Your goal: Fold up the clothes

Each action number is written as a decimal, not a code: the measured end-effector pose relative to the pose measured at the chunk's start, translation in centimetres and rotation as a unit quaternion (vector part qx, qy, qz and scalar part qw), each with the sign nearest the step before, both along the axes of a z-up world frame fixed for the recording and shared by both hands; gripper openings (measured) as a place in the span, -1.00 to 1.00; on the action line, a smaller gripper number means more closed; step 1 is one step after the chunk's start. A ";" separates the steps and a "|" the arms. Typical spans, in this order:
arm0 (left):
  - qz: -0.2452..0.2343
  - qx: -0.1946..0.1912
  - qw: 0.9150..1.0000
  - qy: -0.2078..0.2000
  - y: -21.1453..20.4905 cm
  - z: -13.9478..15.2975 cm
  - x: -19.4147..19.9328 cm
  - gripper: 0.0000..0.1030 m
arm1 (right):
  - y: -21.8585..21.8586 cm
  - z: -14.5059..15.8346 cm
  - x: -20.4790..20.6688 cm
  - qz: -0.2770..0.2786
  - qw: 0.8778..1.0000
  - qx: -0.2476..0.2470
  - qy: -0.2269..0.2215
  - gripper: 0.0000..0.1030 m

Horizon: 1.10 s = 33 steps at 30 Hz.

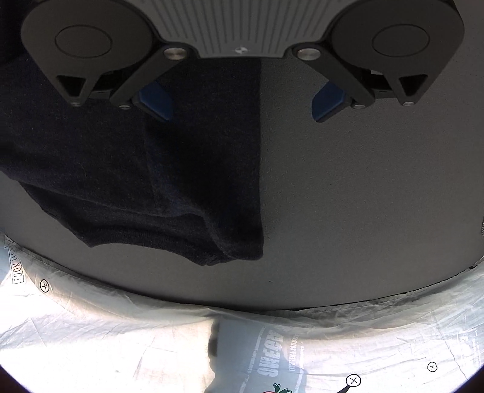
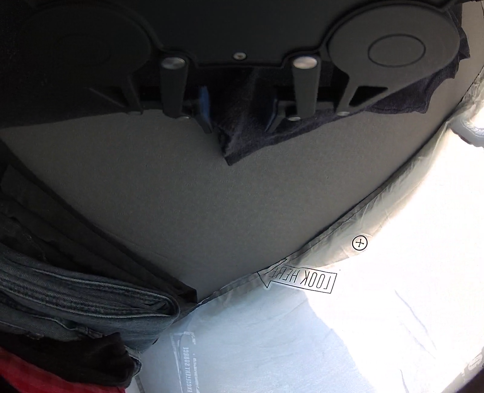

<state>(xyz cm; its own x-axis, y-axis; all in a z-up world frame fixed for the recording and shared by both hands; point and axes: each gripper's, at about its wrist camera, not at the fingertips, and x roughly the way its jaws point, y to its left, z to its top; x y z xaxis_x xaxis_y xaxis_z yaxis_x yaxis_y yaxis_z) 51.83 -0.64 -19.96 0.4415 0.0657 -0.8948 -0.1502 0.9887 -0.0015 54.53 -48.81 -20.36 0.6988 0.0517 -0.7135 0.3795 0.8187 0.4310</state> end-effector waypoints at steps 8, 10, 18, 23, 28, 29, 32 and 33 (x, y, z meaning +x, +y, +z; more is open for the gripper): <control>0.015 -0.007 0.999 0.039 -0.4 0.6 -7.3 0.91 | -1.0 -0.4 -5.0 -0.073 0.941 0.310 -0.113 -0.76; 0.015 -0.006 0.999 0.048 -0.5 0.3 -8.9 0.91 | 0.0 -0.4 -6.5 -0.066 0.921 0.359 -0.133 -0.77; 0.008 -0.032 0.997 0.068 -0.4 -1.5 -13.3 1.00 | 6.3 -0.9 -11.8 -0.013 0.882 0.452 -0.135 -0.79; -0.001 -0.024 0.999 0.045 -0.5 -1.4 -14.6 1.00 | 9.3 -0.8 -14.3 0.034 0.879 0.463 -0.110 -0.79; -0.005 -0.019 1.000 0.013 -0.8 -1.4 -15.5 1.00 | 11.9 -0.8 -16.6 0.075 0.878 0.467 -0.075 -0.79; -0.006 -0.019 1.000 0.012 -0.7 -1.3 -15.6 1.00 | 12.4 -0.9 -16.9 0.083 0.878 0.467 -0.067 -0.79; -0.005 -0.019 1.000 0.009 -0.7 -1.3 -15.6 1.00 | 13.9 -1.1 -18.0 0.109 0.880 0.461 -0.043 -0.79; -0.005 -0.018 1.000 0.009 -0.8 -1.2 -15.6 1.00 | 14.4 -1.2 -18.3 0.117 0.880 0.459 -0.035 -0.79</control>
<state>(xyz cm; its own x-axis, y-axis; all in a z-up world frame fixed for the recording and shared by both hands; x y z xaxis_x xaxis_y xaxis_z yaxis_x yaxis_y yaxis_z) 36.20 -1.41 -21.19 0.4260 0.0299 -0.9042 -0.1414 0.9894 -0.0339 36.21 -34.45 -21.61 0.6328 0.7322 -0.2519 0.1928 0.1661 0.9671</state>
